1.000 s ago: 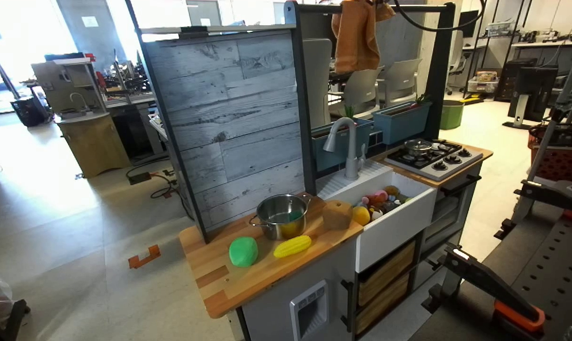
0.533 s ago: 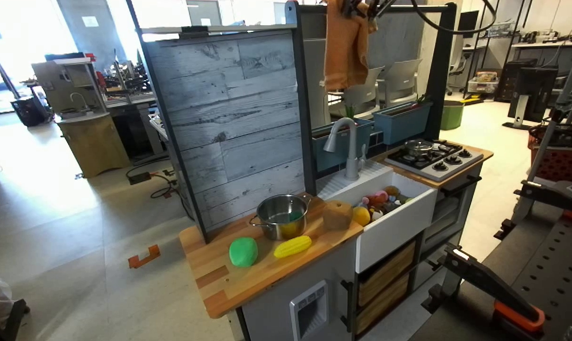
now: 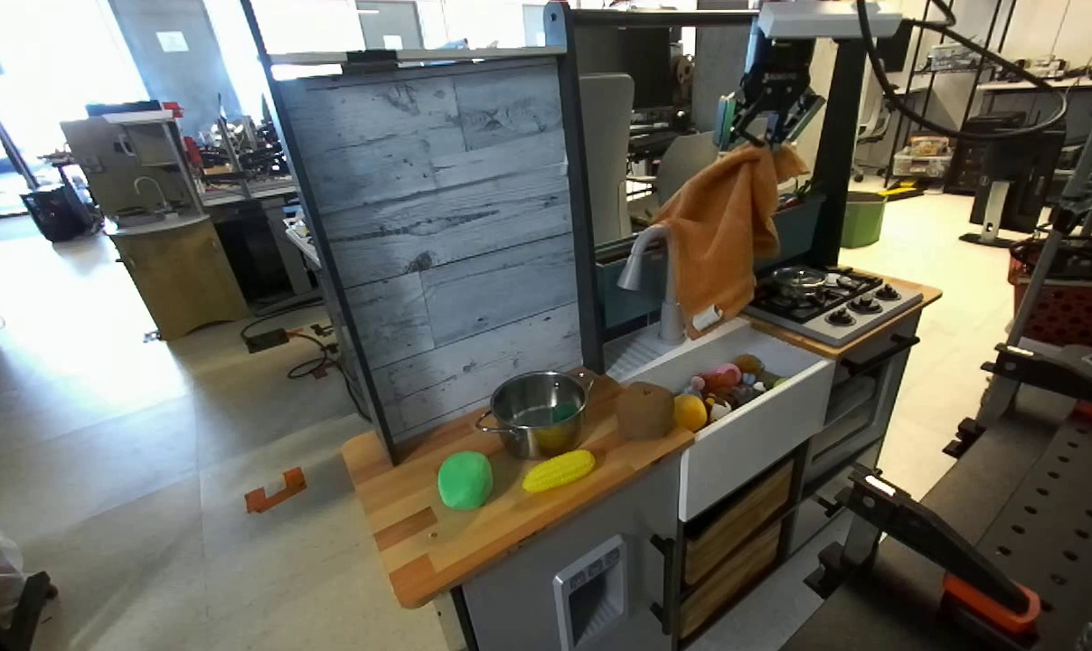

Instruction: Unhang the orange towel and put it inside the sink

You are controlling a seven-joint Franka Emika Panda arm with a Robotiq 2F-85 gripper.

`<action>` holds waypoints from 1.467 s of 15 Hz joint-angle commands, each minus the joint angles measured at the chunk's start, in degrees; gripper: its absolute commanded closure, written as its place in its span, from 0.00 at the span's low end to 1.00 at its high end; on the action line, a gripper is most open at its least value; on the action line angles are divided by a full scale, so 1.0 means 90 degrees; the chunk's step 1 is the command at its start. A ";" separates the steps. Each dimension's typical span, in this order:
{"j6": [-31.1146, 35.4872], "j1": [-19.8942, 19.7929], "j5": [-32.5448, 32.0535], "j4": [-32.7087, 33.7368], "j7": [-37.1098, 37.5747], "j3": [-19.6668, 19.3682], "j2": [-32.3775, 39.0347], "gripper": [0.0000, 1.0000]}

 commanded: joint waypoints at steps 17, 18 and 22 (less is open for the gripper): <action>0.1750 -0.0055 -0.0279 0.2319 0.0026 -0.0182 0.2896 1.00; 0.1859 -0.0121 -0.0238 0.2180 -0.0136 -0.0098 0.2902 1.00; 0.2364 -0.0295 -0.0123 0.2004 -0.0486 -0.0025 0.3088 0.72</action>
